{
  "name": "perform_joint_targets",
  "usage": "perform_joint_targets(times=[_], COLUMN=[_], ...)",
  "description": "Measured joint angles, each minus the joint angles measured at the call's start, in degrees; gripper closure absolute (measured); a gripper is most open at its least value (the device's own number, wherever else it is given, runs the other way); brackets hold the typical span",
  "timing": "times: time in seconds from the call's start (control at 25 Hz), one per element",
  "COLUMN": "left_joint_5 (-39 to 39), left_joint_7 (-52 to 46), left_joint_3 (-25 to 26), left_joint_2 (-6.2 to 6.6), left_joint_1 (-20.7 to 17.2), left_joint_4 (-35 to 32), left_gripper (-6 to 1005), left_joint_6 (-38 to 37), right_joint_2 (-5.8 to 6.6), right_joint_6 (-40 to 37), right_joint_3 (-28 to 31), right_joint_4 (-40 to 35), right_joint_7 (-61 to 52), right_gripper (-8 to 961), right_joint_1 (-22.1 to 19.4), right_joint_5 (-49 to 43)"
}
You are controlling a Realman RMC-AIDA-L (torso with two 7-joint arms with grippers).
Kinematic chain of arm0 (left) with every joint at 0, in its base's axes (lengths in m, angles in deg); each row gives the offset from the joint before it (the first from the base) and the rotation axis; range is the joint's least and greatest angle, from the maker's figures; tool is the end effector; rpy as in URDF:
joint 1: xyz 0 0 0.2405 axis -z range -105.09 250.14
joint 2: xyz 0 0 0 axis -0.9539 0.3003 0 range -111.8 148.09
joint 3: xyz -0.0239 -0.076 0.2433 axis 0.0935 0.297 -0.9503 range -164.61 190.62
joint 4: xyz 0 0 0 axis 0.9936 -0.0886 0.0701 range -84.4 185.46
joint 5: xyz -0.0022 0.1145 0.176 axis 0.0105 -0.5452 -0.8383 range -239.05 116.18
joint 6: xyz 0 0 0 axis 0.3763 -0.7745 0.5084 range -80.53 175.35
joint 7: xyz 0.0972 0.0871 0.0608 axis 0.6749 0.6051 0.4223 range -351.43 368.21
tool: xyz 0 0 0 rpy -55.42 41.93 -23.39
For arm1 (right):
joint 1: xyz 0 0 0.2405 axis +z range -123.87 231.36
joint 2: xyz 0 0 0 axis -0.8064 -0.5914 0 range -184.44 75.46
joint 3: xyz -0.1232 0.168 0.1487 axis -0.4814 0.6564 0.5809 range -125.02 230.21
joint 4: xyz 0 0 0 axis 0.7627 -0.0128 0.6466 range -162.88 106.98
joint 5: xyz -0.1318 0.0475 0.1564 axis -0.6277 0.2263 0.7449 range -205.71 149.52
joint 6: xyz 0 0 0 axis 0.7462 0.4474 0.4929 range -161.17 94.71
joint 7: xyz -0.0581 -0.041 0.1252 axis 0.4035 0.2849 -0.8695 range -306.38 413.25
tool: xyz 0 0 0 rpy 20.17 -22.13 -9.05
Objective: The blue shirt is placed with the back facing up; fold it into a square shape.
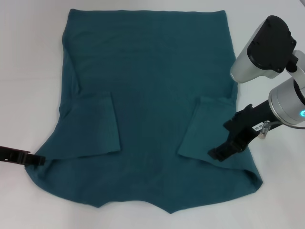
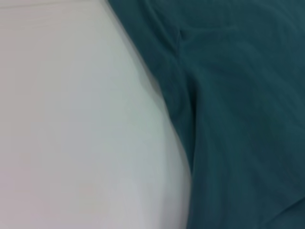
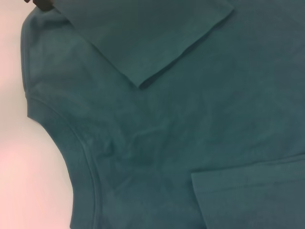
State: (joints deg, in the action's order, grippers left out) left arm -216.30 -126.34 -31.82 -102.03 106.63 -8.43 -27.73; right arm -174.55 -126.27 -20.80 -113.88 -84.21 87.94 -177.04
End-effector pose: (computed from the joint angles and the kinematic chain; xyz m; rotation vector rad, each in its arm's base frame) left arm -0.2961 0.3760 0.0475 -2.2015 -1.3202 0.1528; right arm 0.1590 0.3573 0.0298 -2.6292 0.6839 -0.4074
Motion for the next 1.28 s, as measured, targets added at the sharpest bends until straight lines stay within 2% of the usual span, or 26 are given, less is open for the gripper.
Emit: perform_joint_targets(times=[1.28], left_joint_5=[-2.50], left_joint_7=[-0.14], left_joint_3=[-0.96], left_joint_2=[-0.51], left_joint_1=[0.35], left_joint_4=[1.22], left_gripper=[473], left_joint_6=[1.78], right_joint_2=[-0.09], right_joint_6=[0.15], right_joint_3=[-0.47], right_joint_4=[-0.03], right_joint_7=[0.00], right_gripper=[9], right_joint_1=[0.08], right_joint_5=[-0.03])
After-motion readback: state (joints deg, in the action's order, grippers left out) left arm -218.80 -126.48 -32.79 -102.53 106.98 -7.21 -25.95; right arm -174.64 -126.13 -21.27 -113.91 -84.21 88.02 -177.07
